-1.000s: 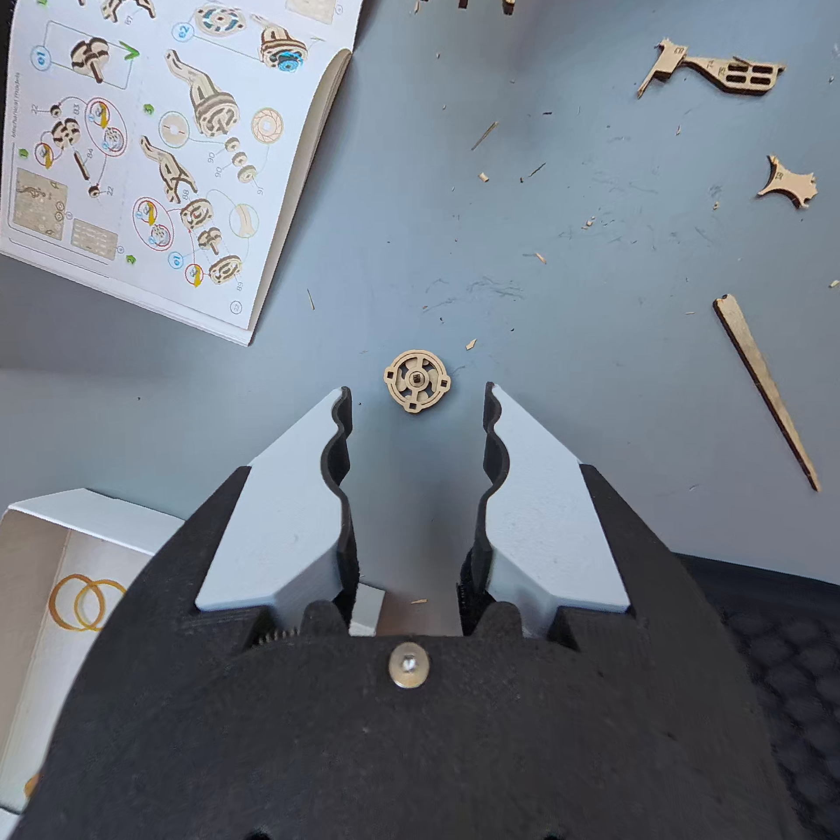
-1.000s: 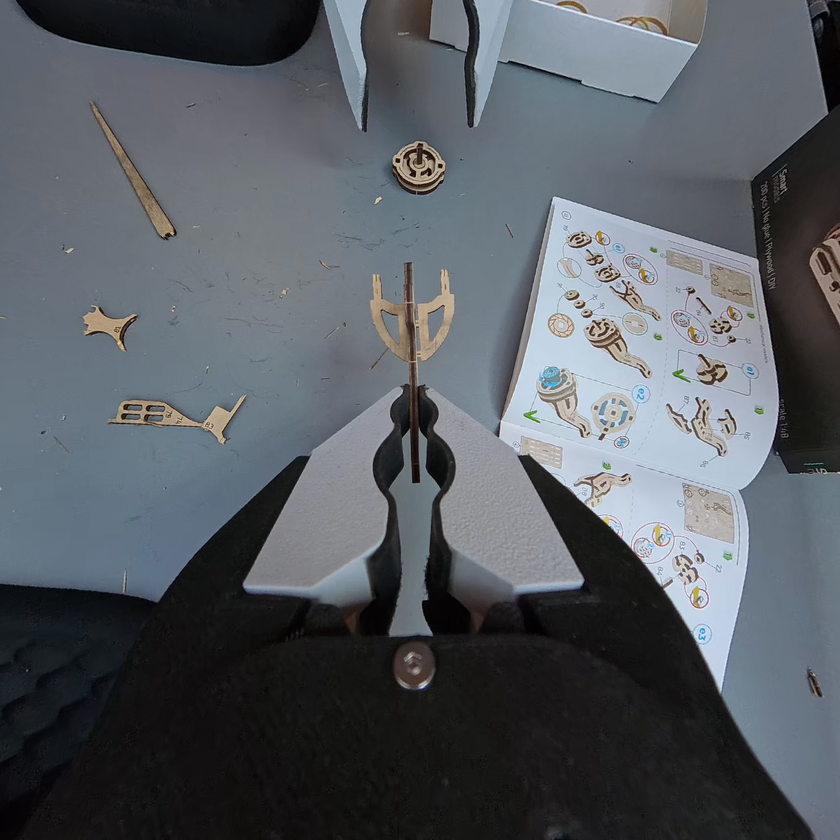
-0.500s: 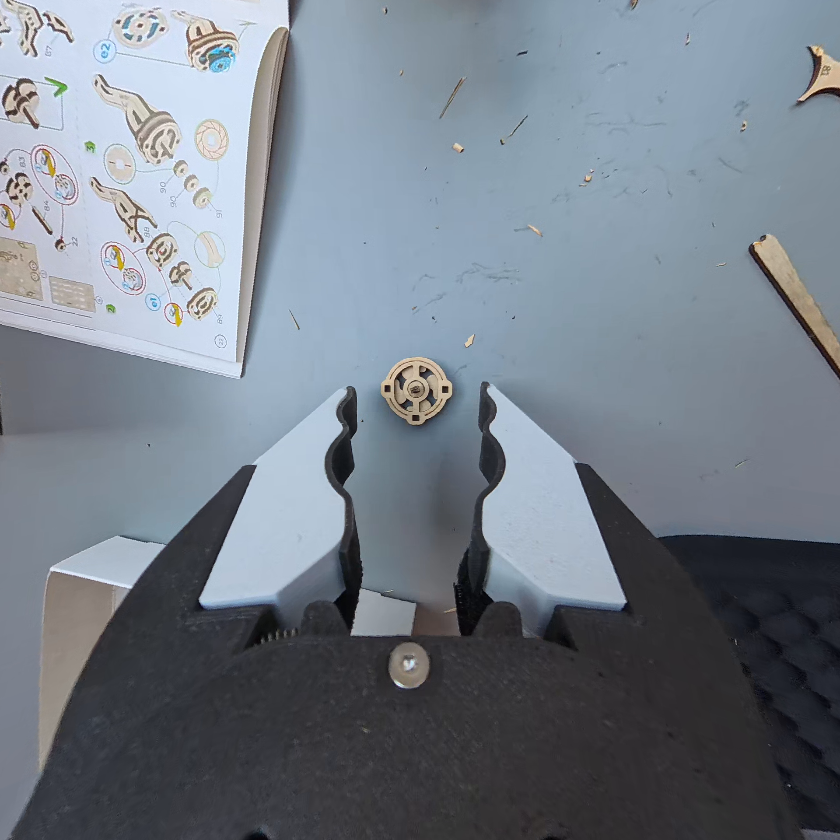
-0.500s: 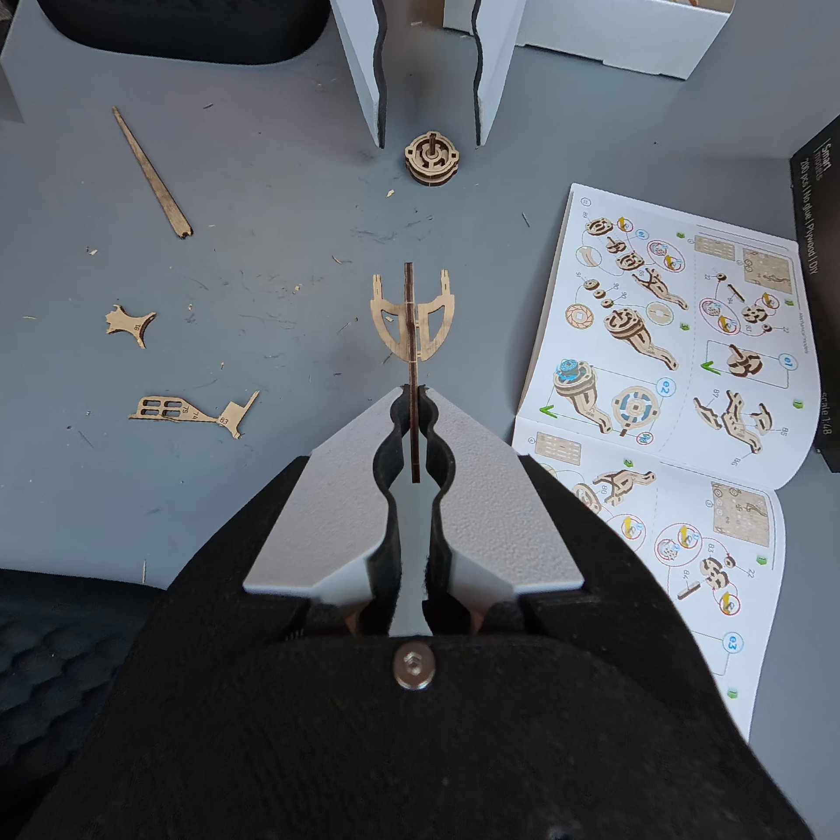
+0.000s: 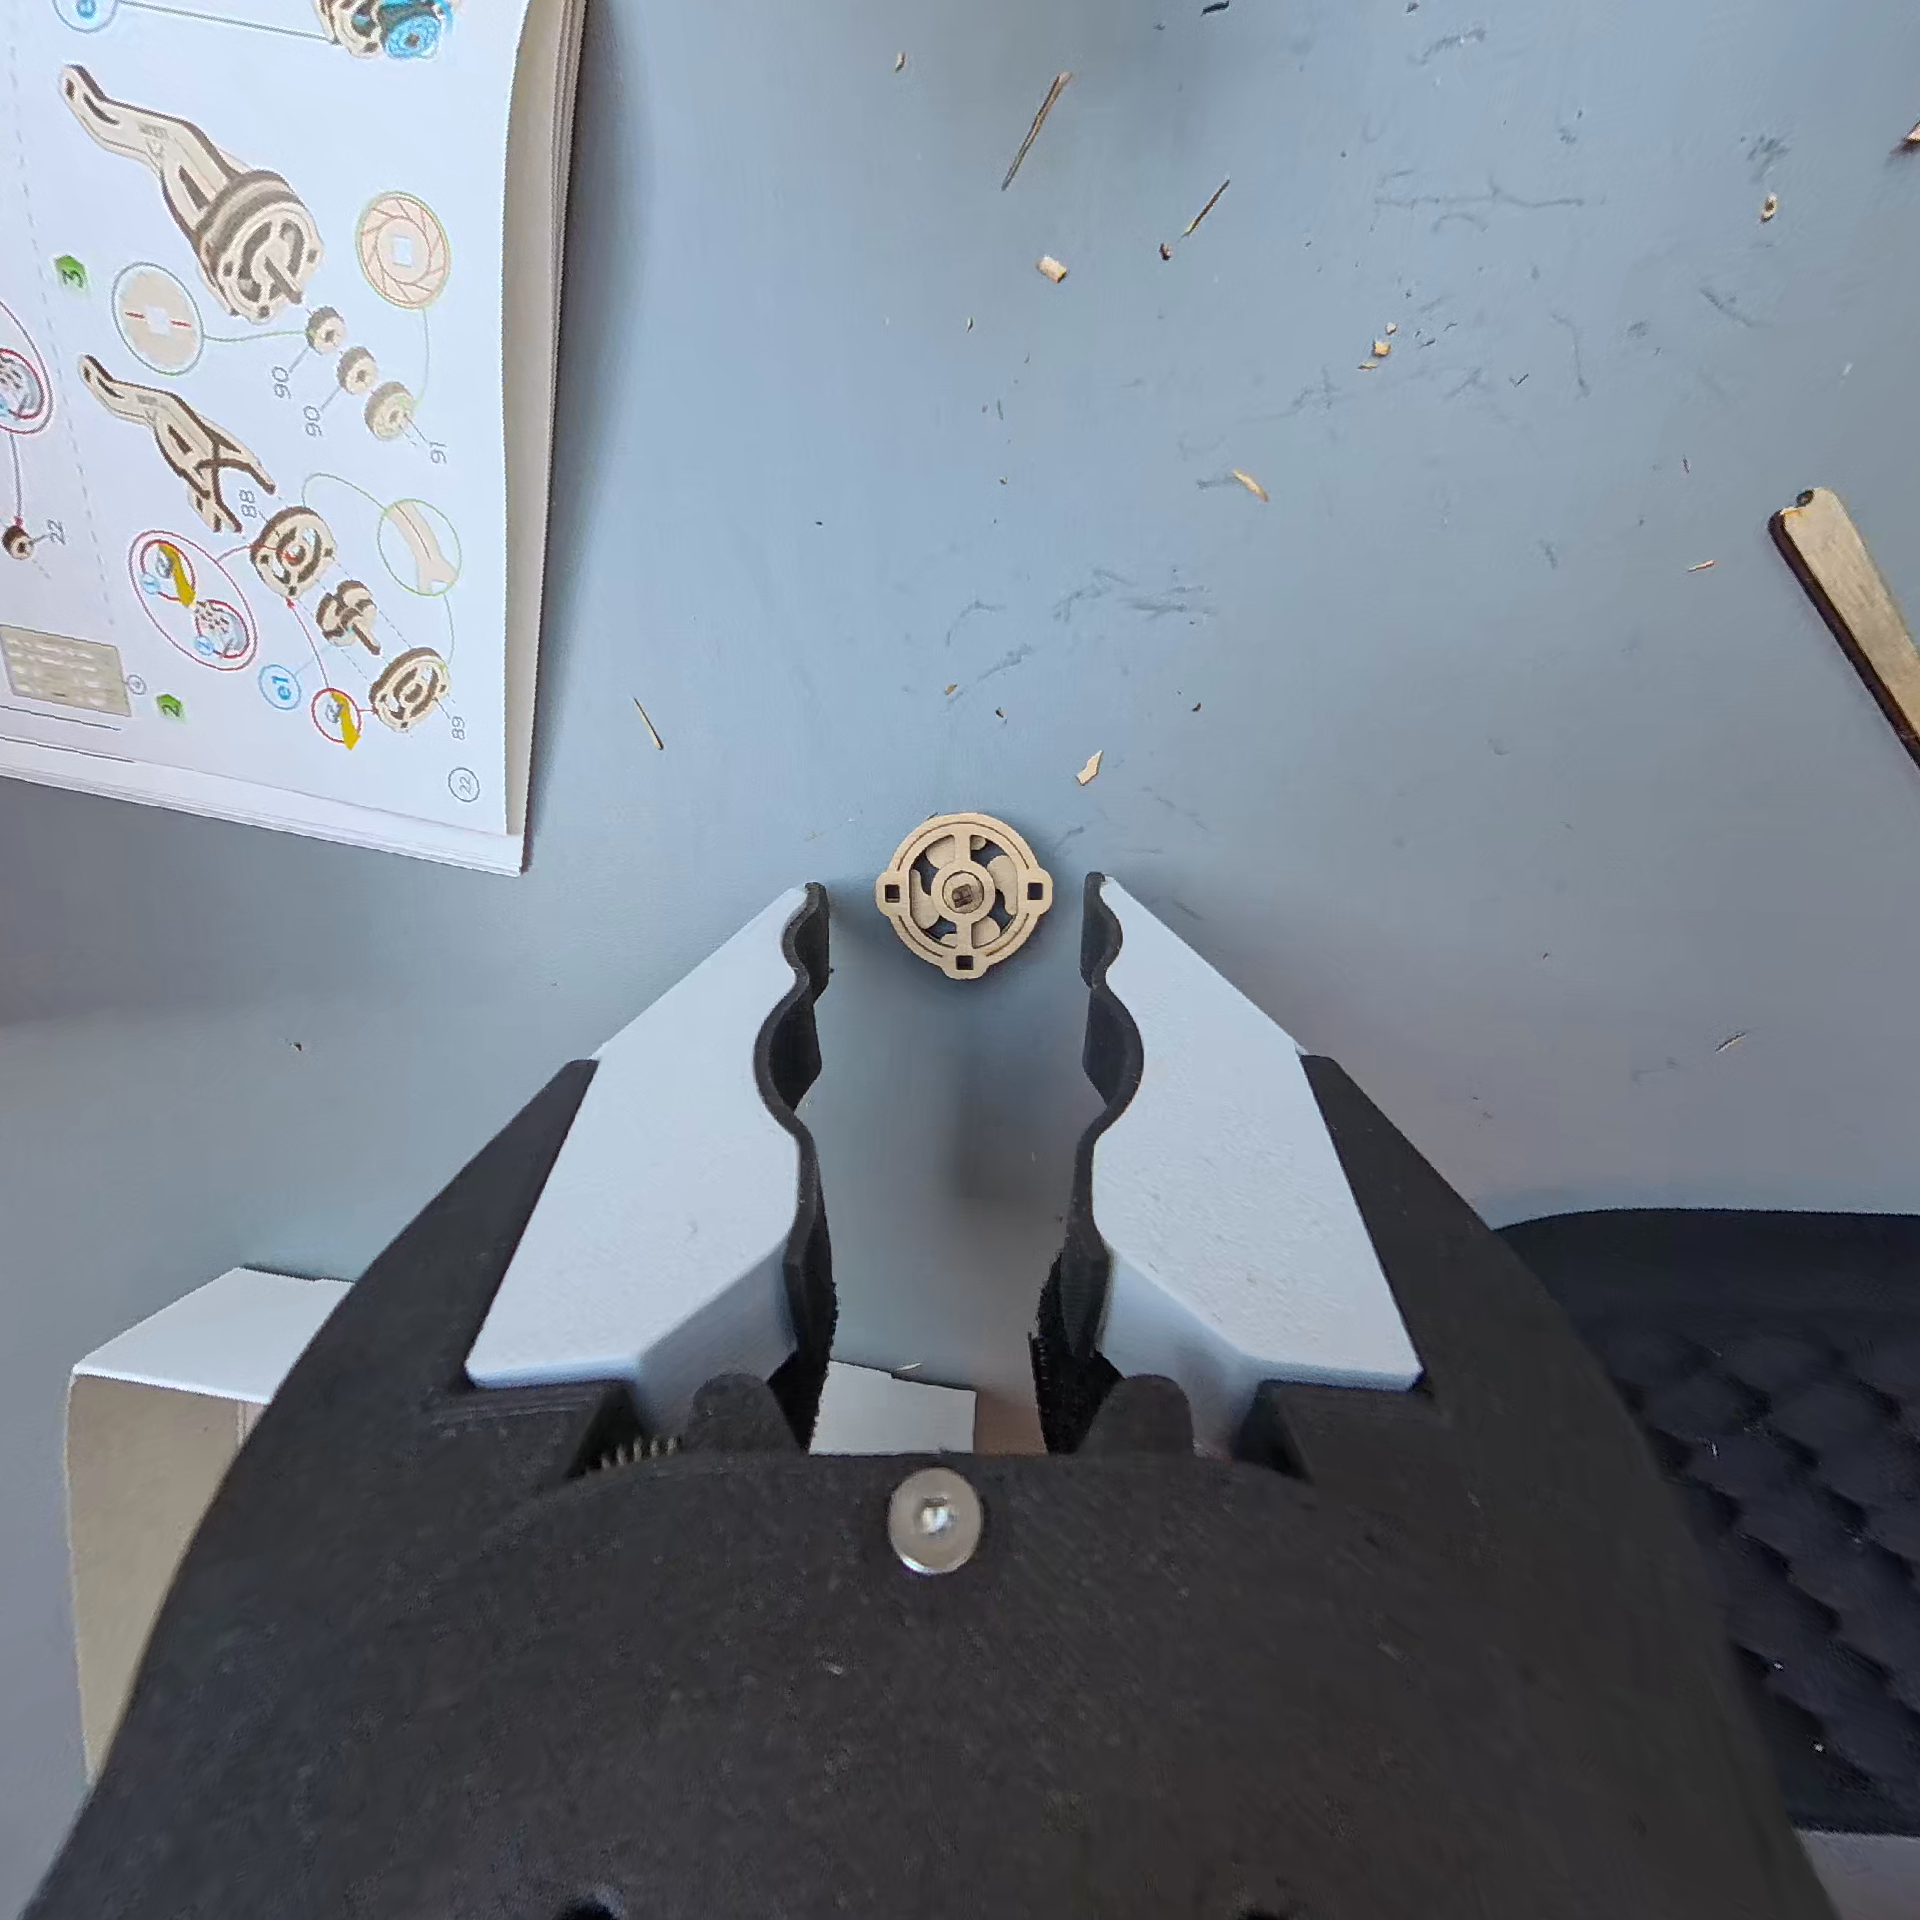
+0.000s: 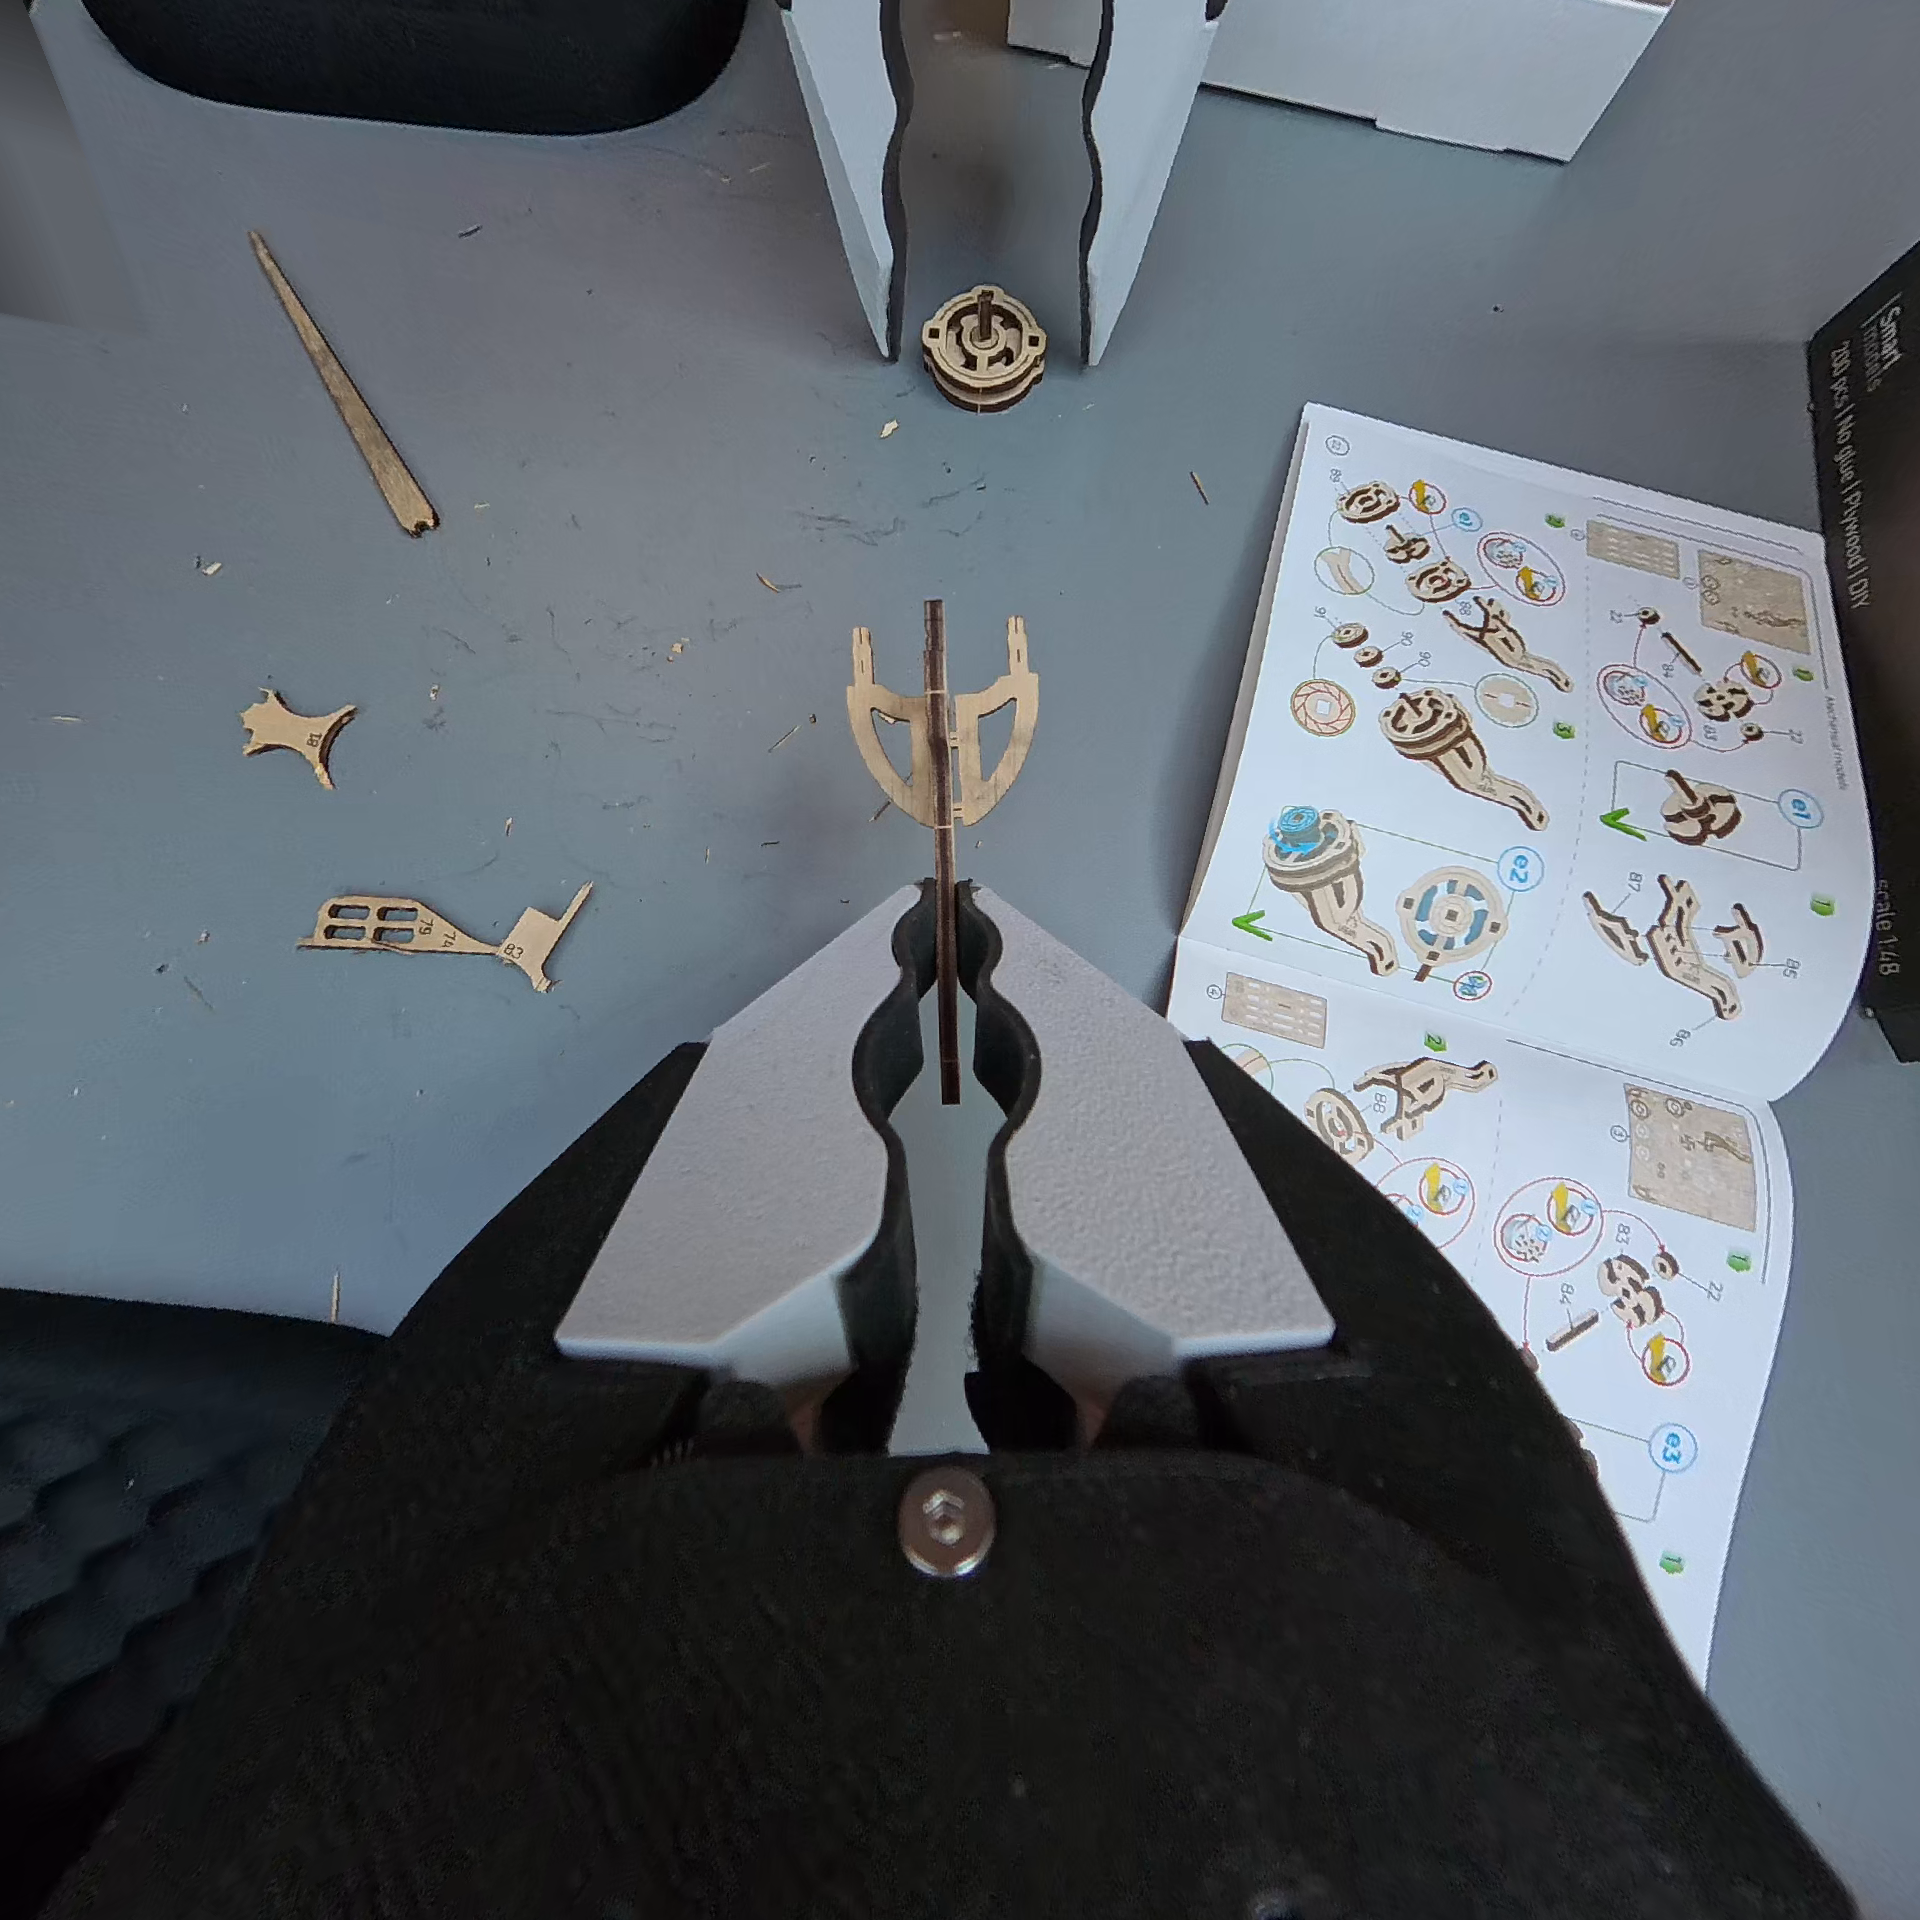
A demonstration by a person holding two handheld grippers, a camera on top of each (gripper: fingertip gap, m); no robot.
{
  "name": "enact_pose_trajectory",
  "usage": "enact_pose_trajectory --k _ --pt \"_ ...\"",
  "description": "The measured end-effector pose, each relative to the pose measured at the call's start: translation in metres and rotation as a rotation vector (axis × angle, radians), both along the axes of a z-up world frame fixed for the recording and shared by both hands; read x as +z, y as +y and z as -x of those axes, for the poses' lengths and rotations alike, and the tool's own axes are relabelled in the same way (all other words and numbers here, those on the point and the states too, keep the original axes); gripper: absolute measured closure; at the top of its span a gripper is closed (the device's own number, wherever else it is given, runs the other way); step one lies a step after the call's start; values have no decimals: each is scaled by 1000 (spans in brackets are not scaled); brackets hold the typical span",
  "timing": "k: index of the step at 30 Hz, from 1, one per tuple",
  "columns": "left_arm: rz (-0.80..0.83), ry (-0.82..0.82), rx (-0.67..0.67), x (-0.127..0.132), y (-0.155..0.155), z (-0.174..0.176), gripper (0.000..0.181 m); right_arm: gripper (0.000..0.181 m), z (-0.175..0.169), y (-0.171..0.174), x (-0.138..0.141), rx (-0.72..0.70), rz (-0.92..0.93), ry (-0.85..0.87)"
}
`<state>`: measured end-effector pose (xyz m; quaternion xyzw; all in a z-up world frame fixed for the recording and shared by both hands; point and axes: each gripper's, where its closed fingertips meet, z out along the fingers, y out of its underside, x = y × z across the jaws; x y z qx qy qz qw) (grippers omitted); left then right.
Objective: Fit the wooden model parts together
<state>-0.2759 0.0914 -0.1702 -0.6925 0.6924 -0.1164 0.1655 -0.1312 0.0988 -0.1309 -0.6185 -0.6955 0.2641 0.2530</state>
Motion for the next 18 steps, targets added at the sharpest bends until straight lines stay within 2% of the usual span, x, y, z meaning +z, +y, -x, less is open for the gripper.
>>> enact_pose_trajectory --k 8,13,18 --pt "35 29 -30 -1 -1 -2 139 181 -2 1 -1 -3 2 -8" --pt "37 38 -43 -1 -3 -2 150 181 -2 1 -2 -4 2 -11" --pt "29 30 -42 -1 -4 -2 150 181 -2 0 -2 -3 1 -14"
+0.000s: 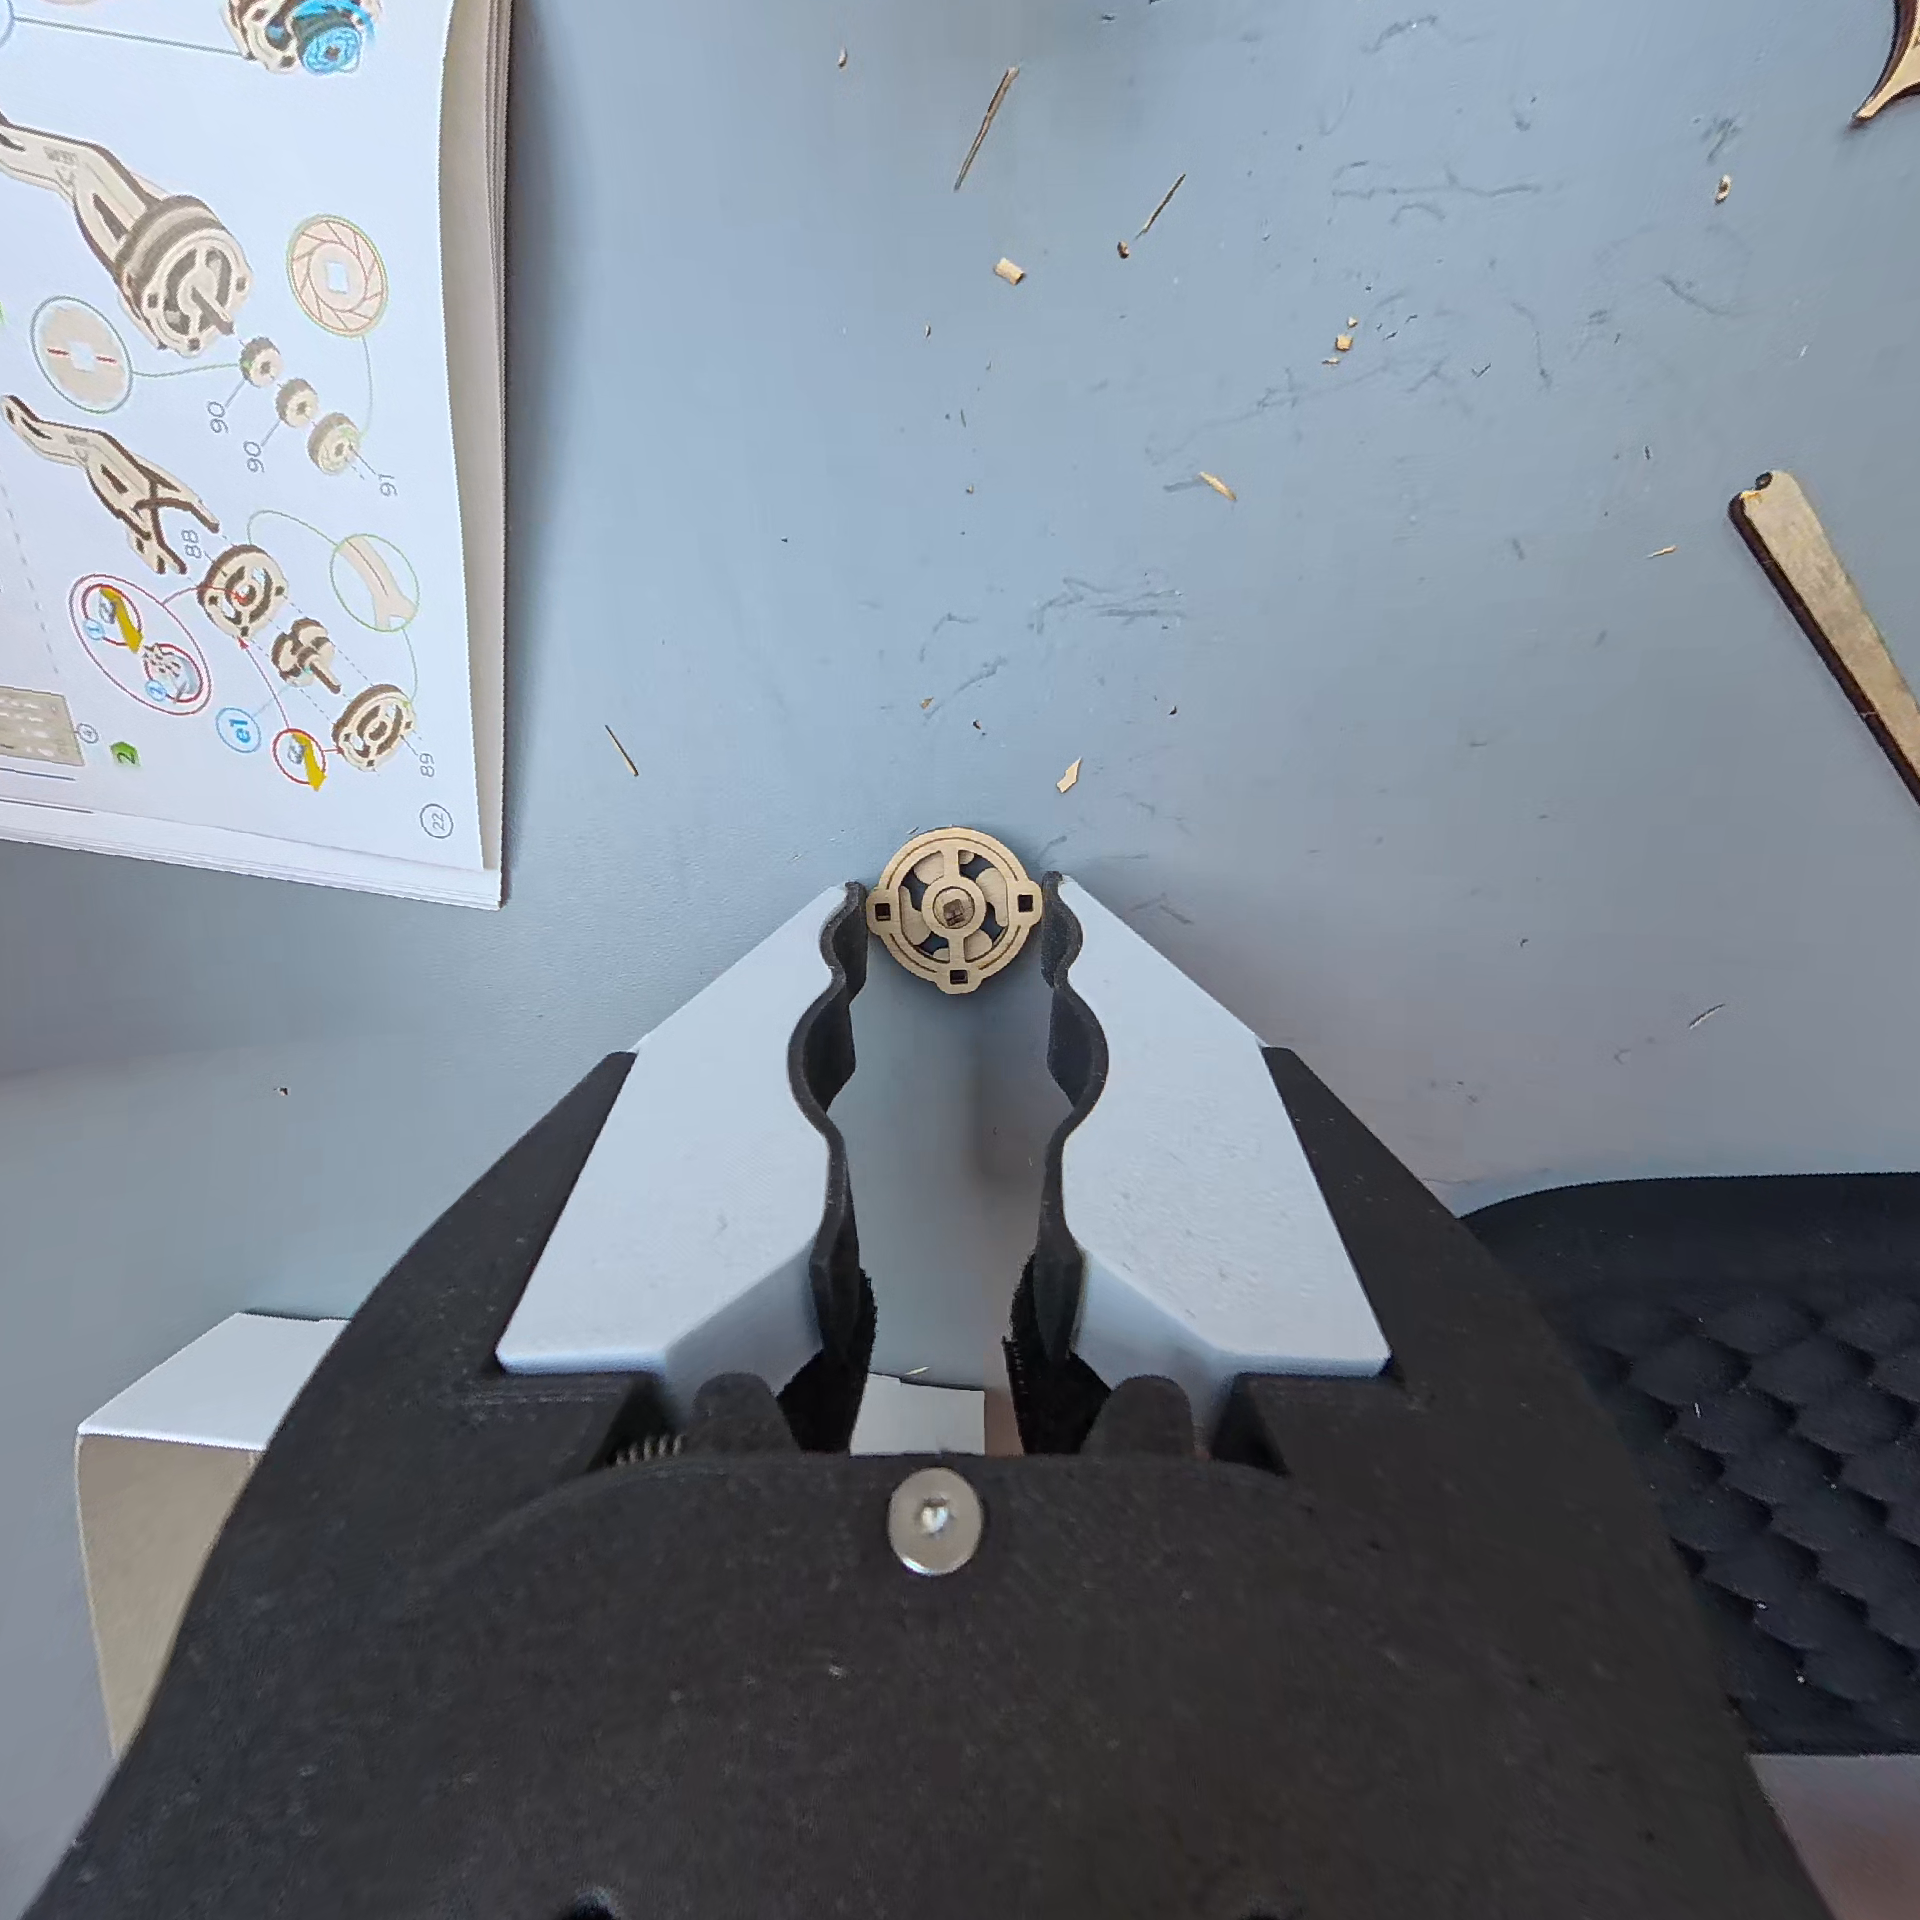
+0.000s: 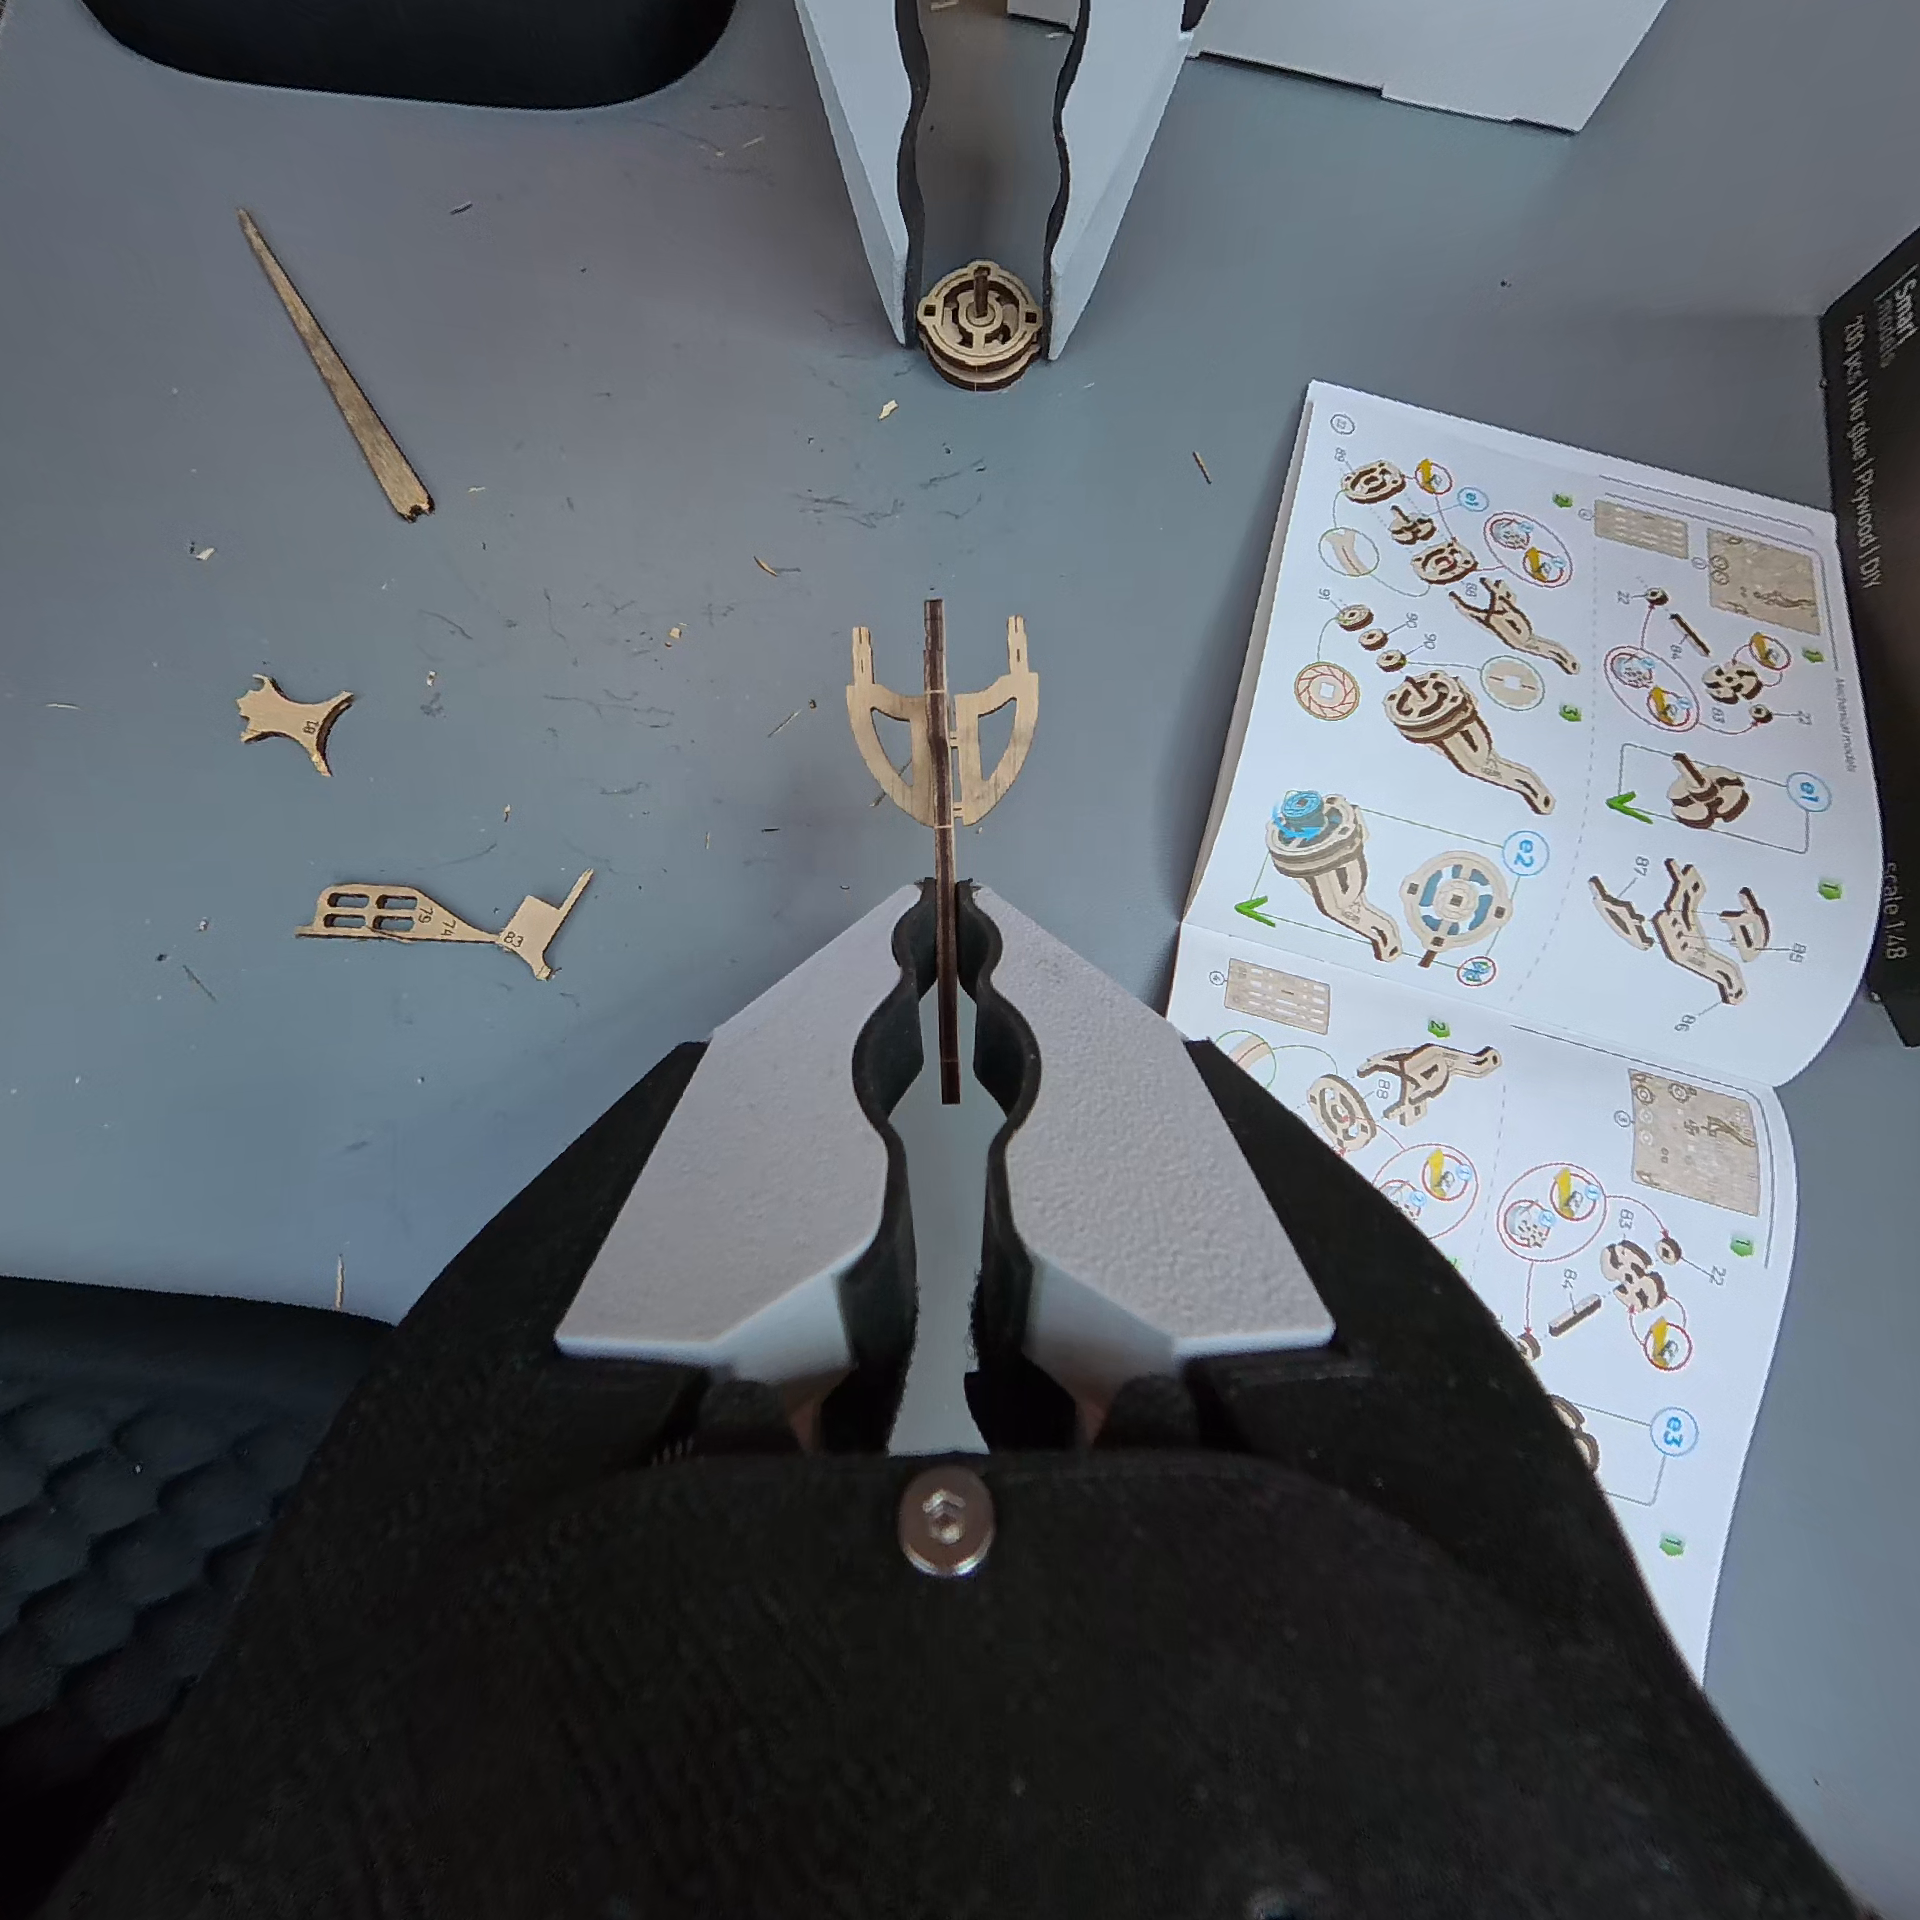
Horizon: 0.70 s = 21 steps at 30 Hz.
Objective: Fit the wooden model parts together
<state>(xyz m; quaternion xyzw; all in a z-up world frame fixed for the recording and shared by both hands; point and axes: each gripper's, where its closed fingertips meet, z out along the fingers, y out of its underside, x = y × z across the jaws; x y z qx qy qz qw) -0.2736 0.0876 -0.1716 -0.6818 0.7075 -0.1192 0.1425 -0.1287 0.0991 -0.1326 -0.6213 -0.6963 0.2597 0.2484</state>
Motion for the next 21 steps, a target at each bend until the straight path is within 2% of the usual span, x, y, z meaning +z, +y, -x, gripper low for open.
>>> enact_pose_trajectory --k 8,14,21 --pt "-70 -62 -10 8 -4 -3 150 181 -1 -1 3 -1 -1 11" --pt "-203 -219 -11 38 -6 -14 150 181 4 -11 8 24 74 49" --pt "-378 -368 -75 71 -25 -34 150 181 16 -33 13 97 217 95"
